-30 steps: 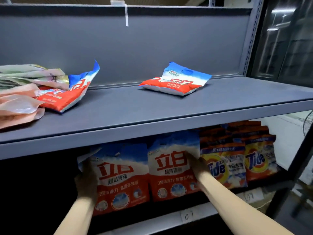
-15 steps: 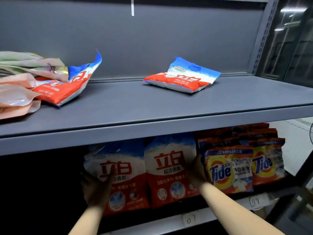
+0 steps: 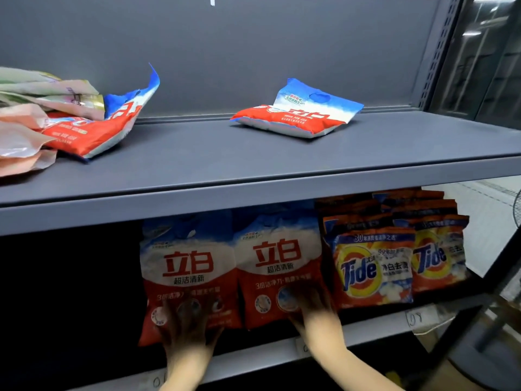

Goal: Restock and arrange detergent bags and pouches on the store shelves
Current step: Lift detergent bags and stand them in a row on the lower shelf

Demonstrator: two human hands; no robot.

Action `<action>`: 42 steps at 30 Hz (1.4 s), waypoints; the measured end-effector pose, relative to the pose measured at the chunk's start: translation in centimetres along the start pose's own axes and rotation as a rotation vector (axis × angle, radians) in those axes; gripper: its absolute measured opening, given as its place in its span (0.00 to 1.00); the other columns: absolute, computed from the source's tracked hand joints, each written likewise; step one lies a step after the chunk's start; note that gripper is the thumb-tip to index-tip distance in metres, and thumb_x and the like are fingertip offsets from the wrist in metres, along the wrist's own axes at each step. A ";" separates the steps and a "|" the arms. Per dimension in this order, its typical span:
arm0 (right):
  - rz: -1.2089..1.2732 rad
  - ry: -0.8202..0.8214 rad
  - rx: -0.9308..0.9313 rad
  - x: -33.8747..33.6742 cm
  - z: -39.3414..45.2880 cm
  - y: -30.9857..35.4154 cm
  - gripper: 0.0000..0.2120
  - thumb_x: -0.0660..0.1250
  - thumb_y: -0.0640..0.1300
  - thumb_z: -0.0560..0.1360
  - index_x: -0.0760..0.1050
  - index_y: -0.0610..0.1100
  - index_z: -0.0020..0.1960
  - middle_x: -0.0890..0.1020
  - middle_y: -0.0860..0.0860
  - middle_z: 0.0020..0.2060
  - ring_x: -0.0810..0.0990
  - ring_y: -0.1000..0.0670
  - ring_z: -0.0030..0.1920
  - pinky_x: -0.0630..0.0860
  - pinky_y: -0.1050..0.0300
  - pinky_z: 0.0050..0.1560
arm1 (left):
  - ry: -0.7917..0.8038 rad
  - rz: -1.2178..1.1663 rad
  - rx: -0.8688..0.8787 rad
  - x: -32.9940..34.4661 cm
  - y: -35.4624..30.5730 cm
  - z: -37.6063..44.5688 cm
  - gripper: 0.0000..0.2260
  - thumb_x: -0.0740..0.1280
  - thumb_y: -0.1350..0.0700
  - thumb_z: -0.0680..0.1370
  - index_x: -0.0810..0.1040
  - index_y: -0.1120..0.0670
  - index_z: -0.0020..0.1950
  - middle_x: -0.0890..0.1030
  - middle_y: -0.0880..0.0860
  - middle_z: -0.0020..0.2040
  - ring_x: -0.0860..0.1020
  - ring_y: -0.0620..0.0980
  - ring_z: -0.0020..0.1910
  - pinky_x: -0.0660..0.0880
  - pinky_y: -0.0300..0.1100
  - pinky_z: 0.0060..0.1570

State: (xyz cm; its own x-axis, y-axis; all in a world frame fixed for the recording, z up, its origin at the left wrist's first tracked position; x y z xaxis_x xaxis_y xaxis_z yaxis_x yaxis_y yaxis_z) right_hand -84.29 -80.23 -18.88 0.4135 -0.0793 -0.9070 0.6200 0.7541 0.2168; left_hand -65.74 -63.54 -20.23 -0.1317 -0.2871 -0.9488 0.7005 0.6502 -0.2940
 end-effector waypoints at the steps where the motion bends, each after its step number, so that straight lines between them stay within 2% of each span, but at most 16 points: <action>1: 0.026 -0.010 -0.017 0.2 0.3 -0.1 0.36 0.85 0.43 0.48 0.82 0.45 0.56 0.83 0.43 0.53 0.81 0.35 0.53 0.82 0.49 0.33 | -0.003 0.001 -0.015 0.0 -0.1 0.5 0.45 0.32 0.25 0.69 0.68 0.49 0.71 0.63 0.63 0.73 0.48 0.71 0.71 0.55 0.79 0.58; 3: 0.084 0.010 -0.016 0.8 1.3 -0.2 0.35 0.83 0.41 0.56 0.79 0.46 0.62 0.79 0.44 0.60 0.77 0.37 0.61 0.83 0.50 0.41 | 0.041 0.080 -0.065 0.8 0.0 1.5 0.44 0.31 0.25 0.66 0.53 0.45 0.76 0.43 0.56 0.78 0.31 0.67 0.70 0.45 0.73 0.65; 5: 0.102 0.080 0.029 1.4 2.4 -0.3 0.32 0.73 0.44 0.71 0.65 0.55 0.72 0.65 0.50 0.72 0.62 0.43 0.73 0.77 0.52 0.58 | 0.085 0.095 -0.119 1.9 0.4 2.6 0.33 0.42 0.28 0.72 0.37 0.38 0.74 0.26 0.49 0.72 0.21 0.63 0.66 0.40 0.70 0.68; 7: 0.145 0.159 0.083 2.1 3.4 -0.4 0.30 0.64 0.44 0.77 0.58 0.61 0.74 0.57 0.55 0.75 0.53 0.48 0.76 0.72 0.54 0.64 | 0.118 0.084 -0.141 2.0 0.5 3.5 0.33 0.51 0.32 0.76 0.33 0.36 0.72 0.22 0.48 0.70 0.20 0.63 0.65 0.37 0.70 0.67; 11: 0.183 0.205 0.095 2.4 4.3 -0.3 0.29 0.64 0.43 0.77 0.58 0.62 0.73 0.56 0.56 0.75 0.52 0.48 0.76 0.68 0.54 0.67 | 0.123 0.094 -0.142 1.8 0.5 3.8 0.35 0.54 0.33 0.76 0.31 0.36 0.71 0.23 0.47 0.71 0.20 0.62 0.65 0.35 0.70 0.66; 14: 0.188 0.286 0.115 2.3 4.3 -0.8 0.31 0.63 0.44 0.77 0.55 0.62 0.74 0.53 0.56 0.76 0.49 0.48 0.77 0.65 0.53 0.70 | 0.160 0.093 -0.162 1.4 0.5 3.8 0.35 0.55 0.34 0.76 0.34 0.36 0.73 0.28 0.48 0.74 0.23 0.62 0.67 0.36 0.67 0.67; 17: 0.194 0.401 0.103 1.4 4.4 -1.2 0.32 0.64 0.46 0.77 0.53 0.62 0.75 0.51 0.56 0.77 0.47 0.48 0.77 0.62 0.51 0.72 | 0.210 0.049 -0.161 0.5 -0.1 3.3 0.30 0.54 0.36 0.78 0.42 0.37 0.76 0.40 0.49 0.78 0.32 0.61 0.74 0.40 0.60 0.72; 20: 0.225 0.468 0.073 -0.2 4.4 -1.3 0.30 0.64 0.46 0.77 0.56 0.60 0.74 0.57 0.53 0.76 0.57 0.47 0.75 0.64 0.51 0.71 | 0.138 -0.014 -0.099 -1.1 -1.2 2.8 0.24 0.56 0.42 0.80 0.55 0.41 0.76 0.57 0.48 0.77 0.49 0.54 0.77 0.50 0.50 0.75; 22: 0.225 0.500 0.049 -1.6 4.4 -1.1 0.28 0.62 0.46 0.78 0.57 0.57 0.75 0.61 0.50 0.75 0.63 0.47 0.72 0.65 0.54 0.70 | 0.091 -0.134 -0.103 -2.6 -2.1 2.3 0.20 0.59 0.45 0.80 0.66 0.43 0.72 0.67 0.46 0.72 0.62 0.49 0.73 0.62 0.43 0.70; 25: 0.225 0.522 0.026 -4.6 3.9 -0.3 0.24 0.60 0.49 0.80 0.62 0.52 0.75 0.68 0.48 0.71 0.70 0.47 0.68 0.69 0.57 0.65 | 0.085 -0.186 -0.090 -5.1 -3.8 1.3 0.18 0.58 0.45 0.81 0.70 0.45 0.70 0.73 0.48 0.68 0.71 0.48 0.66 0.69 0.38 0.61; 27: 0.212 0.480 -0.021 -7.2 3.5 0.5 0.22 0.60 0.51 0.79 0.68 0.49 0.71 0.75 0.46 0.66 0.75 0.47 0.63 0.73 0.57 0.60 | 0.075 -0.204 -0.097 -6.9 -5.2 0.5 0.18 0.58 0.42 0.79 0.75 0.47 0.64 0.79 0.51 0.59 0.77 0.49 0.57 0.72 0.40 0.53; 30: 0.261 0.313 -0.112 -12.0 2.9 1.8 0.16 0.60 0.55 0.77 0.77 0.50 0.60 0.81 0.49 0.56 0.79 0.49 0.54 0.76 0.56 0.53 | -0.074 -0.183 -0.038 -10.7 -7.6 -1.0 0.18 0.58 0.38 0.77 0.79 0.49 0.53 0.81 0.49 0.48 0.79 0.48 0.47 0.74 0.42 0.46; 33: 0.349 0.131 -0.210 -16.9 2.4 3.1 0.14 0.61 0.57 0.76 0.79 0.53 0.56 0.83 0.57 0.51 0.79 0.58 0.51 0.76 0.58 0.53 | -0.261 -0.255 0.122 -15.4 -10.2 -2.5 0.13 0.59 0.39 0.77 0.78 0.43 0.42 0.81 0.43 0.40 0.78 0.43 0.42 0.74 0.41 0.42; 36: 0.489 -0.033 -0.286 -22.0 2.3 4.3 0.11 0.63 0.57 0.75 0.80 0.54 0.48 0.83 0.61 0.43 0.80 0.62 0.45 0.77 0.60 0.48 | -0.429 -0.341 0.237 -20.6 -12.3 -3.5 0.13 0.62 0.42 0.77 0.77 0.44 0.34 0.79 0.41 0.31 0.76 0.40 0.33 0.72 0.41 0.35; 40: 0.616 -0.278 -0.342 -27.6 3.7 5.5 0.14 0.64 0.55 0.75 0.79 0.47 0.38 0.82 0.55 0.32 0.80 0.55 0.35 0.76 0.51 0.39 | -0.645 -0.479 0.296 -26.6 -13.4 -3.1 0.17 0.61 0.43 0.74 0.79 0.54 0.35 0.81 0.49 0.32 0.80 0.51 0.36 0.76 0.49 0.40; 42: 0.618 -0.360 -0.280 -29.3 5.6 5.4 0.15 0.63 0.53 0.76 0.78 0.45 0.36 0.81 0.52 0.31 0.80 0.50 0.34 0.76 0.48 0.39 | -0.692 -0.505 0.298 -28.7 -13.3 -1.9 0.16 0.60 0.44 0.74 0.80 0.53 0.36 0.82 0.50 0.35 0.80 0.53 0.39 0.76 0.50 0.43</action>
State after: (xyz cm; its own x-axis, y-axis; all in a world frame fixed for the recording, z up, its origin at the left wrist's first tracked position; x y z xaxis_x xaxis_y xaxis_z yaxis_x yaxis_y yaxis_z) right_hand -89.32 -77.53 10.93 0.8514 0.2395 -0.4667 0.0330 0.8634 0.5034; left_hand -72.64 -62.62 10.68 -0.0890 -0.9100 -0.4050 0.8392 0.1505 -0.5226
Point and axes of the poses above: each hand's wrist, its own z-axis towards the middle knuckle, its own x-axis out of the palm, y = z × x, the point moved 2 cm from there along z, towards the middle knuckle
